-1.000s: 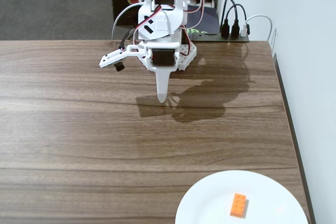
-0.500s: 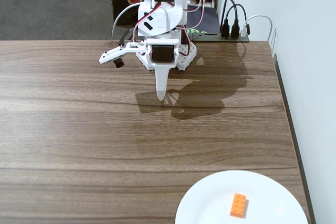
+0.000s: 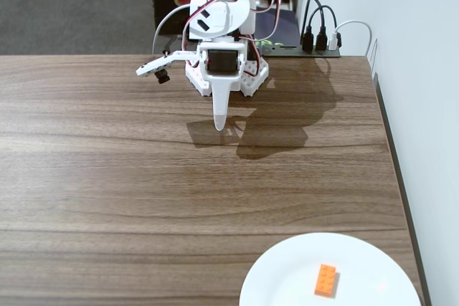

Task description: Grasp a lego block and put it on the plate.

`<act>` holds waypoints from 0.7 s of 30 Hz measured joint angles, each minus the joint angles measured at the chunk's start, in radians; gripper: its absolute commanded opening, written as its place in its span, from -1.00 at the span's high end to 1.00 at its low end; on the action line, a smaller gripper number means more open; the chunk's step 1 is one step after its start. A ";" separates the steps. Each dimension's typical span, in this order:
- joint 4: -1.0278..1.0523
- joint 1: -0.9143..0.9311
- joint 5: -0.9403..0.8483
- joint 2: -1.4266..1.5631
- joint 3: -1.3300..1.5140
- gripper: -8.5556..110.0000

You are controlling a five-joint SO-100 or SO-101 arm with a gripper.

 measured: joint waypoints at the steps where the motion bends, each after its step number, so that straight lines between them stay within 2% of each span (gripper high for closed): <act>1: 0.003 0.000 0.000 0.008 0.000 0.85; 21: 0.003 0.000 0.000 0.014 0.000 0.85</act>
